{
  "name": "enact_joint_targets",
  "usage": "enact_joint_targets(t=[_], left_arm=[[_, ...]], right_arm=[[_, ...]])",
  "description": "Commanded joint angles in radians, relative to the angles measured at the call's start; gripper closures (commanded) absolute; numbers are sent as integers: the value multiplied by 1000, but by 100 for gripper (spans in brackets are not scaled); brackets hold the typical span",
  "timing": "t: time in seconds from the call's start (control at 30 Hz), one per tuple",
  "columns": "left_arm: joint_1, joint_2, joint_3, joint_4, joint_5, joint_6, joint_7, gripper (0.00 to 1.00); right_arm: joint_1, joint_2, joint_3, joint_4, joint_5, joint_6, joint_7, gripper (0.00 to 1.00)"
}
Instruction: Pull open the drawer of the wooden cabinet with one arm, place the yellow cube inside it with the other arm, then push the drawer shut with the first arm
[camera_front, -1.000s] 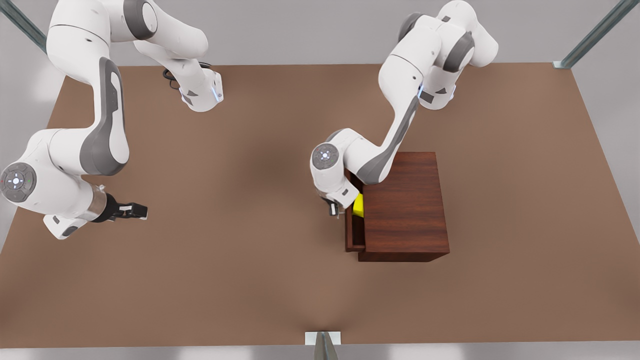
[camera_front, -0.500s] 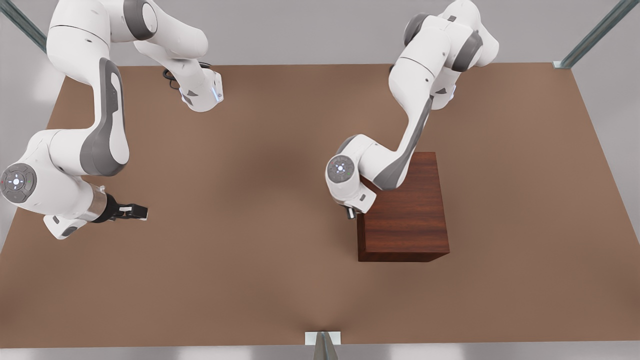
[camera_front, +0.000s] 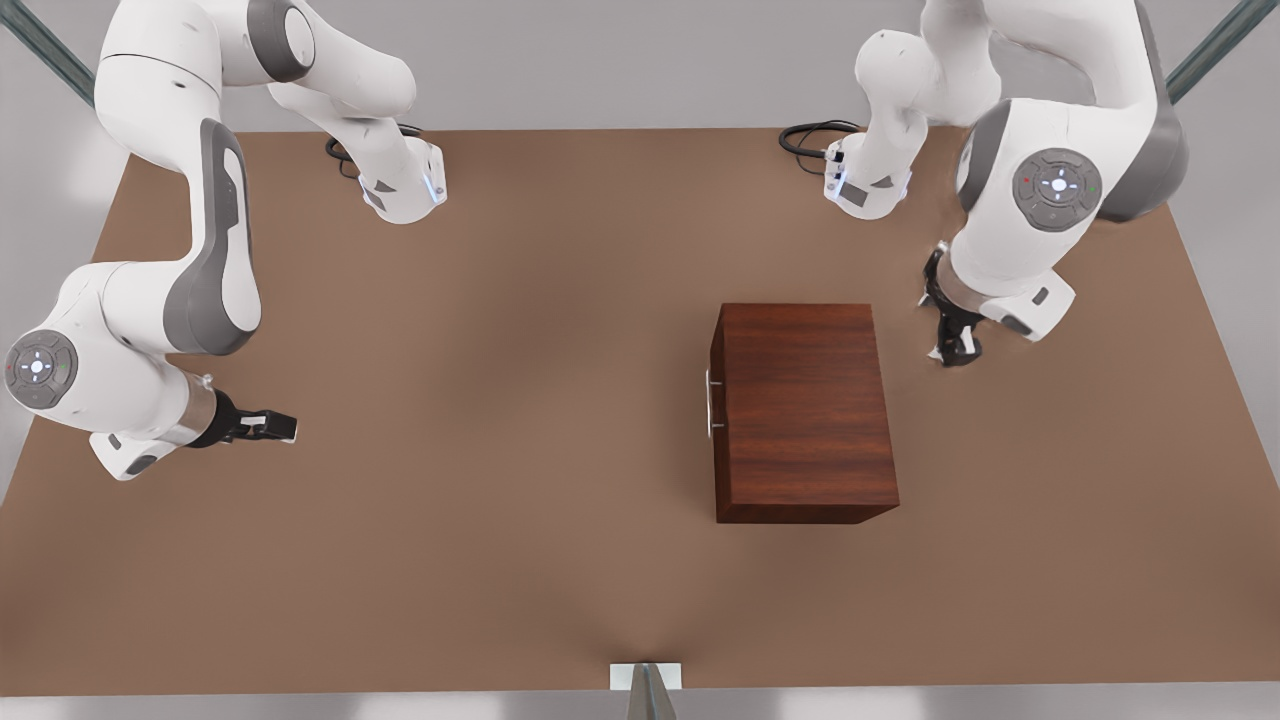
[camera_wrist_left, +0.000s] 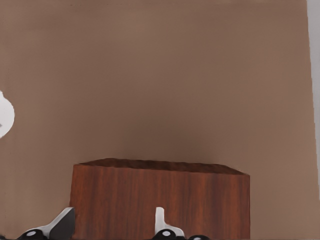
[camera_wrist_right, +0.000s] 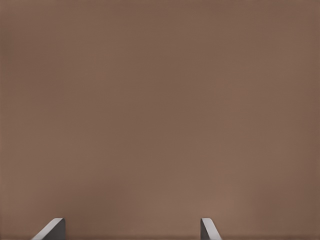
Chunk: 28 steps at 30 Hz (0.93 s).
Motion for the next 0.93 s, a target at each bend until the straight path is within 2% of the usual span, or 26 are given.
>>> enact_joint_targets(t=[0.0, 0.03, 0.07, 0.13, 0.17, 0.2, 0.23, 0.3, 0.37, 0.9], left_arm=[[-16, -172, 24, -240, 92, 100, 1737, 0], [-46, -66, -6, -130, 58, 151, 1448, 0], [-34, -30, 4, -43, 12, 87, 1543, 0], [36, -21, 24, -31, -16, 88, 1741, 0], [140, -5, -8, -8, -27, 90, 1790, 0], [500, 17, -360, 47, -86, 90, 1902, 0], [549, 80, -399, 109, -103, 90, 1910, 0], [521, 104, -410, 126, -82, 166, 1905, 0], [497, 145, -409, 189, -77, 157, 1858, 0], [494, 162, -409, 205, -91, 99, 1864, 0]], right_arm=[[0, 0, 0, 0, 0, 0, 8, 0], [0, 3, 1, 2, -2, 0, 8, 0], [0, 3, 1, 0, -3, 0, 8, 0], [-2, -15, 1, -44, 4, 26, 9, 0], [-6, -125, 1, -235, 6, 141, 9, 0], [-9, -221, 0, -399, 6, 247, 9, 0], [-9, -232, -3, -411, 6, 246, 9, 0], [-9, -230, -5, -409, 6, 246, 9, 0], [-9, -227, -5, -408, 6, 246, 9, 0], [-8, -216, -6, -405, 4, 249, 8, 0]])
